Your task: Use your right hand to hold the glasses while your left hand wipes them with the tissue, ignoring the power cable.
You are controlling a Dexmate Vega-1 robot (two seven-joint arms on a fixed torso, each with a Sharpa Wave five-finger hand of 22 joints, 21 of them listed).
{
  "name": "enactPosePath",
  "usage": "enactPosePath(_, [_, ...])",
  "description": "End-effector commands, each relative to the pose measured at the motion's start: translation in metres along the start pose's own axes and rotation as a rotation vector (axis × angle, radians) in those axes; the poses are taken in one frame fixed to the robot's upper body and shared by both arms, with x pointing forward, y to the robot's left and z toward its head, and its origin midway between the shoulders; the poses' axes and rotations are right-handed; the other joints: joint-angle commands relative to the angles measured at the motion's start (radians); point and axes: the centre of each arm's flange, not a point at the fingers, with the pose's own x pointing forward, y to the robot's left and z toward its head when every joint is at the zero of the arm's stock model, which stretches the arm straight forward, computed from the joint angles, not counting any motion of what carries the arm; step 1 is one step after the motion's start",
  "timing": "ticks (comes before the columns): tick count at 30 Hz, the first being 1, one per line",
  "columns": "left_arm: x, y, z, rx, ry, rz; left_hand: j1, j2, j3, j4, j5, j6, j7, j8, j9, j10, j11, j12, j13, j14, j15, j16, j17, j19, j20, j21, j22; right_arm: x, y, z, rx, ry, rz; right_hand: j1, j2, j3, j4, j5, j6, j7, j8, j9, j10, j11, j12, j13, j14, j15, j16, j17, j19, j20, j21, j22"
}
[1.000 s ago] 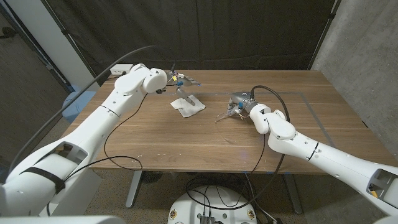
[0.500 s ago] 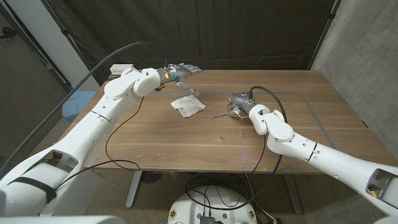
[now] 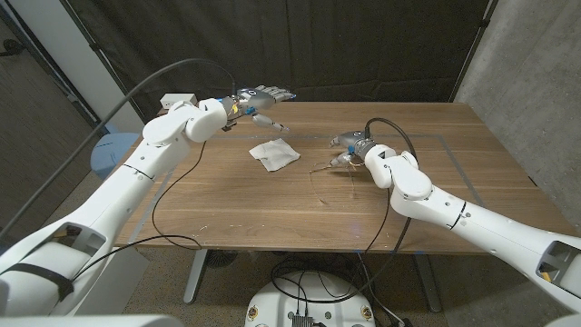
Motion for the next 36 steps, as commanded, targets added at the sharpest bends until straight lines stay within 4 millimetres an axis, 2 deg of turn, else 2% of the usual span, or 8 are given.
enactPosePath(1, [-0.01,0.001,-0.018,-0.075,-0.015,0.093,0.001,0.009,-0.003,-0.004,0.009,-0.012,-0.003,-0.002,0.002,-0.031,-0.004,0.004,0.0,-0.016,-0.001,0.004,0.0,-0.134,0.004,-0.004,0.003,-0.018,-0.029,-0.009,0.112,-0.017,-0.085,-0.077,0.011,-0.007,0.027,-0.013,0.005,0.015,0.005,0.0,0.005,0.023,0.012,0.001,-0.005,-0.047,0.01,-0.005,-0.006,0.013,-0.011,0.004])
enactPosePath(4, [-0.014,0.001,-0.025,-0.133,-0.027,0.13,-0.014,0.012,-0.011,0.002,0.008,-0.029,-0.014,-0.007,0.002,-0.04,-0.006,0.002,0.0,-0.024,-0.001,0.003,-0.001,-0.137,0.002,-0.006,0.004,-0.02,-0.032,-0.012,0.159,-0.036,-0.106,-0.168,0.033,-0.006,0.039,-0.028,-0.007,0.028,0.002,0.002,-0.007,0.038,0.013,-0.001,-0.025,-0.023,0.009,-0.013,-0.03,0.035,-0.029,0.005])
enactPosePath(7, [-0.017,0.001,-0.033,-0.199,-0.032,0.16,-0.048,0.018,-0.026,0.014,0.004,-0.049,-0.027,-0.012,0.003,-0.05,-0.002,0.002,0.001,-0.038,0.005,0.001,-0.004,-0.147,0.009,-0.012,0.005,-0.021,-0.033,-0.013,0.189,-0.048,-0.132,-0.254,0.062,0.0,0.034,-0.048,-0.033,0.04,-0.003,0.002,-0.026,0.06,0.012,-0.002,-0.052,0.0,0.007,-0.022,-0.072,0.056,-0.057,0.005])
enactPosePath(11, [-0.023,-0.001,-0.04,-0.229,-0.025,0.197,-0.067,0.021,-0.034,0.019,0.002,-0.048,-0.031,-0.009,0.003,-0.046,-0.009,0.005,0.0,-0.036,0.006,0.004,-0.005,-0.148,0.012,-0.014,0.006,-0.023,-0.036,-0.014,0.204,-0.046,-0.181,-0.303,0.08,0.007,0.028,-0.064,-0.061,0.048,-0.005,0.001,-0.064,0.074,0.004,-0.004,-0.091,0.014,0.001,-0.031,-0.099,0.068,-0.079,0.003])
enactPosePath(19, [-0.034,-0.002,-0.049,-0.279,-0.012,0.248,-0.099,0.031,-0.048,0.023,0.001,-0.02,-0.035,0.003,0.002,-0.025,-0.01,0.015,-0.001,-0.024,0.01,0.011,-0.009,-0.144,0.014,-0.015,0.006,-0.027,-0.048,-0.022,0.203,-0.008,-0.277,-0.324,0.084,0.024,-0.001,-0.091,-0.096,0.05,0.001,0.001,-0.131,0.067,-0.002,-0.009,-0.193,0.037,-0.011,-0.076,-0.194,0.11,-0.152,-0.003])
enactPosePath(27, [-0.047,-0.011,-0.056,-0.319,0.015,0.278,-0.112,0.037,-0.054,0.023,0.0,-0.009,-0.031,0.006,0.001,-0.014,-0.009,0.018,-0.001,-0.018,0.01,0.014,-0.011,-0.14,0.016,-0.015,0.006,-0.023,-0.055,-0.027,0.208,0.01,-0.349,-0.331,0.085,0.034,-0.01,-0.105,-0.079,0.037,0.009,0.001,-0.157,0.061,0.001,-0.013,-0.276,0.064,-0.016,-0.114,-0.286,0.155,-0.217,-0.004])
enactPosePath(31, [-0.048,-0.022,-0.06,-0.355,0.04,0.269,-0.117,0.04,-0.057,0.022,0.0,-0.004,-0.027,0.007,0.001,-0.012,-0.009,0.019,-0.001,-0.016,0.011,0.015,-0.013,-0.139,0.017,-0.015,0.006,-0.018,-0.055,-0.024,0.199,0.001,-0.361,-0.334,0.086,0.037,-0.012,-0.109,-0.062,0.034,0.014,0.001,-0.15,0.059,0.006,-0.014,-0.281,0.065,-0.01,-0.123,-0.308,0.166,-0.232,-0.004])
enactPosePath(36, [-0.047,-0.034,-0.066,-0.388,0.069,0.249,-0.122,0.043,-0.059,0.02,0.0,-0.002,-0.02,0.007,0.0,-0.012,-0.002,0.018,-0.002,-0.014,0.011,0.015,-0.014,-0.14,0.02,-0.017,0.006,-0.009,-0.055,-0.025,0.216,-0.027,-0.371,-0.332,0.086,0.04,-0.016,-0.112,-0.055,0.039,0.015,0.001,-0.14,0.058,0.011,-0.014,-0.278,0.062,-0.005,-0.131,-0.289,0.166,-0.232,-0.004])
